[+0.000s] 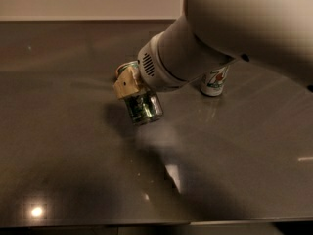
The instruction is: Place green can upright
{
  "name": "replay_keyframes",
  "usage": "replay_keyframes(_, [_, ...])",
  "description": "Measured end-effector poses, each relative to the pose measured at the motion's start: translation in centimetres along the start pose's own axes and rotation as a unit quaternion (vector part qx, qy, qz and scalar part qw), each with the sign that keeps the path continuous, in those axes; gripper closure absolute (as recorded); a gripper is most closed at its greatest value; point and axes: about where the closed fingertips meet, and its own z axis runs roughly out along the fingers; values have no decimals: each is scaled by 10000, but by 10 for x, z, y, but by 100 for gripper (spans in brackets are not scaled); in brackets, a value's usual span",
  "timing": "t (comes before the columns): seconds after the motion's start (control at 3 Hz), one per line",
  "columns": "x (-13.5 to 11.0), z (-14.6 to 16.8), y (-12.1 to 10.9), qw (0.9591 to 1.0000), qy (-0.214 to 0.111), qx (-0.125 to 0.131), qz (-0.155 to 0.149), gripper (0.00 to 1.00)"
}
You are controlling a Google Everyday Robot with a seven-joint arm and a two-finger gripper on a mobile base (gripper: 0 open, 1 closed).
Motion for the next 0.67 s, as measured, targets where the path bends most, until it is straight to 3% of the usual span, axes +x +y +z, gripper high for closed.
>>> replay_keyframes(0.33, [1, 0, -5, 9971, -29, 741, -196, 100])
replay_keyframes(0.67, [1, 0, -9, 9951, 7, 793, -589, 100])
